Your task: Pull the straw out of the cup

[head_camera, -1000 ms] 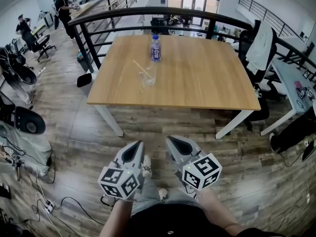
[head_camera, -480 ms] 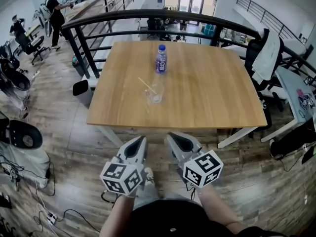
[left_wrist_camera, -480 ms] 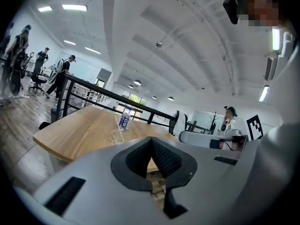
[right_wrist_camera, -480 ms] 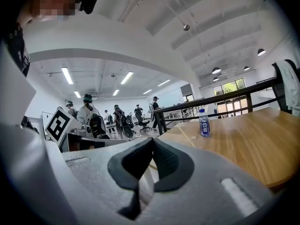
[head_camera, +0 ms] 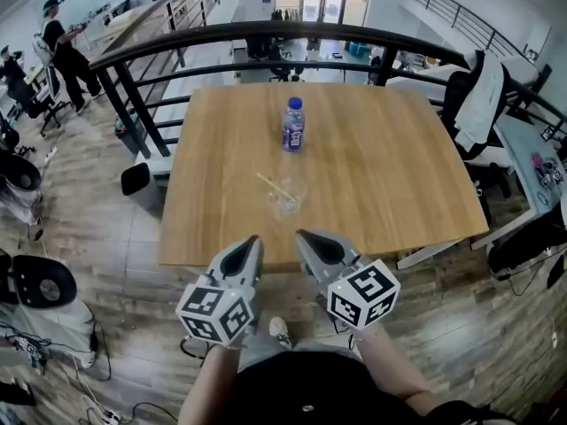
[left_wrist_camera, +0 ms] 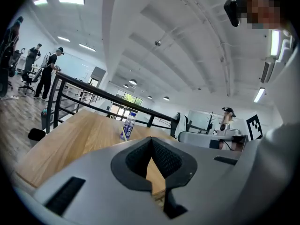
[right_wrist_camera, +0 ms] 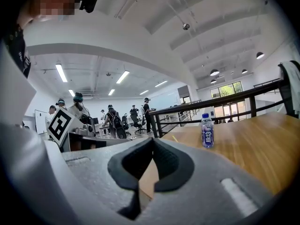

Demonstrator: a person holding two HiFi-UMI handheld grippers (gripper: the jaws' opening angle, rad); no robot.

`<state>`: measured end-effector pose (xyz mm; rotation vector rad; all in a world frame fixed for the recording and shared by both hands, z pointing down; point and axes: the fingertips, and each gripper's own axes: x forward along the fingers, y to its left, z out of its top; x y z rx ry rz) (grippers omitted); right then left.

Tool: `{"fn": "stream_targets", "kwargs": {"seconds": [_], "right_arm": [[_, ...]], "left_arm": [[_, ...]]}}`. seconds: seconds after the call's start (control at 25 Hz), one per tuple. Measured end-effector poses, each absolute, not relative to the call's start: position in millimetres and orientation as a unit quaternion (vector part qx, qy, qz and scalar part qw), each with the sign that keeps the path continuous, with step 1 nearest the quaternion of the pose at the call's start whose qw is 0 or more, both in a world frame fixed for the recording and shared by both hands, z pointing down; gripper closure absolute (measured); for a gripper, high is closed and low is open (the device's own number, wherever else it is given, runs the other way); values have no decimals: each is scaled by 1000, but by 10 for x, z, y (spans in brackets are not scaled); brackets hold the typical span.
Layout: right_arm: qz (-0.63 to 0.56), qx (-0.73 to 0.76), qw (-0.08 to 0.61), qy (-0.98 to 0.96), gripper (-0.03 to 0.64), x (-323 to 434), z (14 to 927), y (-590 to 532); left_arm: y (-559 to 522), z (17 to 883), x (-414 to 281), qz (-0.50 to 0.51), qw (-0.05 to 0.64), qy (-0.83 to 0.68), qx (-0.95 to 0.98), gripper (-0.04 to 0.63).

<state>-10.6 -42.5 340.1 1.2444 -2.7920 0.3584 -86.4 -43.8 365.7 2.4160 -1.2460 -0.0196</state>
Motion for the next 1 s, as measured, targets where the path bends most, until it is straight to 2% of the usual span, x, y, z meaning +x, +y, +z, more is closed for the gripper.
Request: {"fn": "stream_targets", "kwargs": {"seconds": [0.36,1.0], "right_arm": [[126,418,44,-899,618,-300,3532,-737],[154,397,60,-903,618,-194,3792,-1410]], "left_arm": [[-802,3864,-958,9,232,-422,876,583],[-1327,4101,-848,19,267,-427,864,583]]}}
